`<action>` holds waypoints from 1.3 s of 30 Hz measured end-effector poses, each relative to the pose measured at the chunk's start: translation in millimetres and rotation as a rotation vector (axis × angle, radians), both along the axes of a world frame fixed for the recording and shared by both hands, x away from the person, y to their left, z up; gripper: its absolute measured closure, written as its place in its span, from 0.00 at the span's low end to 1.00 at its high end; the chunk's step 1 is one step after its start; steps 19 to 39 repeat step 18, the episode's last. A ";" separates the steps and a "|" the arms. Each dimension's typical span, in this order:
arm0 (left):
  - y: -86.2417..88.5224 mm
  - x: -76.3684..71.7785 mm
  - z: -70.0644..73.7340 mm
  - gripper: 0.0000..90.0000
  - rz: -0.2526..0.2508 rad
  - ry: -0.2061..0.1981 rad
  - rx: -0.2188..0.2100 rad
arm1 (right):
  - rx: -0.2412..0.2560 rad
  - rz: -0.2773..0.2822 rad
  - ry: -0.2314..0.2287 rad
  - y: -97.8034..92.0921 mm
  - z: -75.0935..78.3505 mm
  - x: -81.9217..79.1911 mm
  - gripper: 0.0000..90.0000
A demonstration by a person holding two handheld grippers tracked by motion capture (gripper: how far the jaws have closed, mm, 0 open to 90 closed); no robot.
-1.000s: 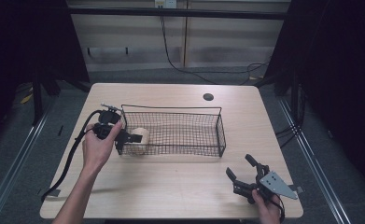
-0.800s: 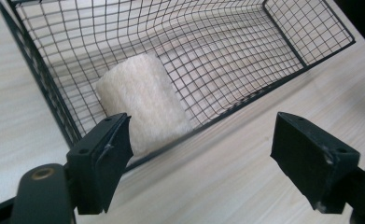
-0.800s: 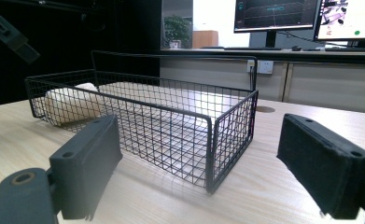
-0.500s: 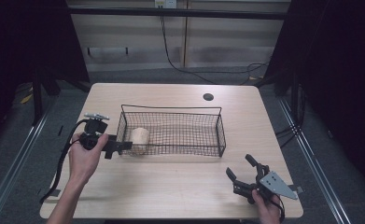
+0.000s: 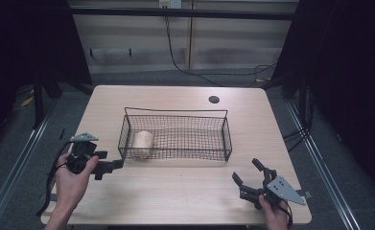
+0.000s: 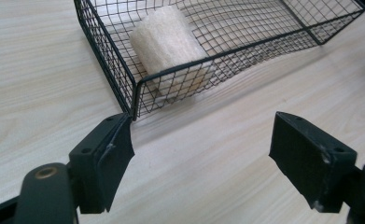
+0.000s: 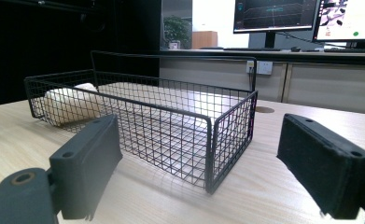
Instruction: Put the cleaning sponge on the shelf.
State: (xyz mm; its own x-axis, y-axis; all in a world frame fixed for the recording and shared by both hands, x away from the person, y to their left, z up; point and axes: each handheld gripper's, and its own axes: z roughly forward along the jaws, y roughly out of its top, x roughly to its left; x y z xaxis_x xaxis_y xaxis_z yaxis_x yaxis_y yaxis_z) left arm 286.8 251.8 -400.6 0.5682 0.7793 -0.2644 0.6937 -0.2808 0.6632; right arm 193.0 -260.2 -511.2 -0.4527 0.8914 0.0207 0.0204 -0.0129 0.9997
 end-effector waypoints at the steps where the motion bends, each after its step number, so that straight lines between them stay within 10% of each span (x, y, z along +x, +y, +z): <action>1: 0.0 0.0 0.0 0.23 0.000 0.000 0.000 | 0.000 0.000 0.000 0.0 0.0 0.0 0.14; 12: 21.4 -30.5 -22.9 0.23 0.035 0.005 -0.081 | 0.002 -0.001 -0.001 0.3 0.1 0.0 0.14; 39: 23.1 -34.6 -35.8 0.23 0.042 -0.024 -0.061 | 0.007 -0.004 0.002 0.4 0.2 0.3 0.14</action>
